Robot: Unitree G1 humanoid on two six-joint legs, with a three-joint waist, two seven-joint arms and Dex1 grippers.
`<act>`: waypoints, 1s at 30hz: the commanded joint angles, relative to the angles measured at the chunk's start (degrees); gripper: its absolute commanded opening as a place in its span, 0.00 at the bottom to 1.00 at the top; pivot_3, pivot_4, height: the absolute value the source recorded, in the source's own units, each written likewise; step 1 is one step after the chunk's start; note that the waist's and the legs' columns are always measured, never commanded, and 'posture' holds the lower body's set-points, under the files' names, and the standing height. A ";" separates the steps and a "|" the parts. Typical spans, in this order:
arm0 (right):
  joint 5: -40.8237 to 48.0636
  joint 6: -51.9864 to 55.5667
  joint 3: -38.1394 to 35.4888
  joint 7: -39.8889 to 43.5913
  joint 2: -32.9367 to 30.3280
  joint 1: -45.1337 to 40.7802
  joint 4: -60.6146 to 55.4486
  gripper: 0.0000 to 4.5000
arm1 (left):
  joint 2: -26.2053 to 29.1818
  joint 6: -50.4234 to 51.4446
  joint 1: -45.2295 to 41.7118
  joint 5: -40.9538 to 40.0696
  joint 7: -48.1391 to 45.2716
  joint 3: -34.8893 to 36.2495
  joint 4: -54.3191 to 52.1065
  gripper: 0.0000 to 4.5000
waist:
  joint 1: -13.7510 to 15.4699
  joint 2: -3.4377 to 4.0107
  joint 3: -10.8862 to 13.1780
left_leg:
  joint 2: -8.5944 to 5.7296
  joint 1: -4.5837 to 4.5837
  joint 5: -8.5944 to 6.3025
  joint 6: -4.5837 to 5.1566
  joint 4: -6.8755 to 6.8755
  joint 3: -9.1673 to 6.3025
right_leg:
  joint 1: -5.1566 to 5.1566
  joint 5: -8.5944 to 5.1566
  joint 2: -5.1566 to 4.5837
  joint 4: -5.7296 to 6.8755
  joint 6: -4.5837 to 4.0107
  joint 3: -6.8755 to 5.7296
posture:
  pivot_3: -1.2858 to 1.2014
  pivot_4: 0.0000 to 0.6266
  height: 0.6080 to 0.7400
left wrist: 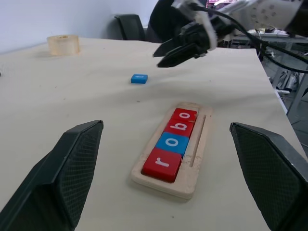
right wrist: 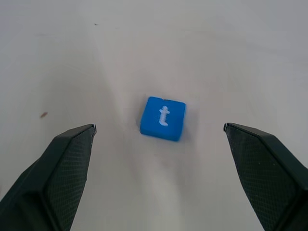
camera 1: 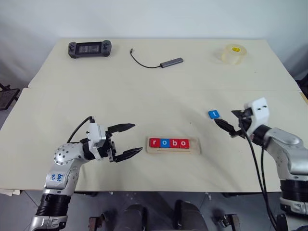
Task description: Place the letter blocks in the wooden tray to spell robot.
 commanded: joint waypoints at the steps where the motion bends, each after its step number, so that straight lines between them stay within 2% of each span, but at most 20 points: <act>1: -2.77 0.17 2.38 -2.95 1.10 -3.58 4.60 0.99 | -0.13 -0.75 0.56 -0.14 0.21 0.30 -2.22 1.00 | 0.16 0.00 0.00 | -0.02 0.00 0.00 0.00 -0.01 -0.01 | 0.00 0.00 -0.01 0.00 0.00 -0.01 | 0.52 0.24 1.00; 4: -5.85 -1.11 4.76 -6.15 2.99 -7.22 10.80 0.99 | -0.27 -0.67 0.84 -0.15 0.54 0.10 -2.81 1.00 | 0.08 0.00 0.00 | -0.07 0.00 0.01 0.02 -0.01 0.01 | 0.00 0.00 -0.02 0.01 0.00 0.00 | 0.52 0.24 1.00; 7: -6.84 -1.26 5.11 -7.65 4.05 -8.60 12.64 0.85 | -0.20 -0.49 1.10 -0.19 0.87 0.12 -3.47 1.00 | 0.00 0.00 0.00 | -0.06 0.00 0.01 0.02 0.00 0.01 | -0.02 0.00 -0.02 0.04 0.01 0.00 | 0.52 0.24 1.00; 14: -5.95 0.29 4.67 -7.55 5.22 -7.21 7.46 0.32 | 0.06 0.08 1.75 -0.36 1.44 0.28 -4.51 1.00 | -0.19 0.00 0.00 | -0.05 0.00 0.01 0.02 0.00 0.02 | -0.01 0.00 0.00 0.06 0.01 0.00 | 0.52 0.24 1.00; 19: -4.93 5.07 2.03 -8.86 3.89 -4.10 -1.50 0.32 | -0.25 0.49 1.52 -0.59 1.12 -0.22 -4.10 1.00 | -0.14 0.00 0.00 | -0.05 -0.01 0.01 0.02 -0.02 0.01 | -0.03 0.00 -0.01 0.05 0.01 0.01 | 0.52 0.24 1.00; 26: -0.88 18.47 -3.32 -11.43 2.96 8.51 -25.63 0.32 | -1.09 0.95 -0.64 -0.72 0.03 -0.94 -1.44 1.00 | 0.41 0.00 0.00 | -0.06 -0.04 0.01 0.02 -0.05 -0.02 | -0.04 0.00 -0.01 0.01 0.01 0.01 | 0.52 0.24 1.00; 30: 0.61 24.46 -6.06 -15.48 6.61 15.45 -35.61 0.32 | -1.41 1.62 -1.26 -1.00 -1.13 -1.62 -0.65 1.00 | 0.36 0.00 0.00 | -0.06 -0.02 0.01 0.02 -0.06 0.00 | -0.04 0.00 0.00 0.04 0.01 0.03 | 0.52 0.24 1.00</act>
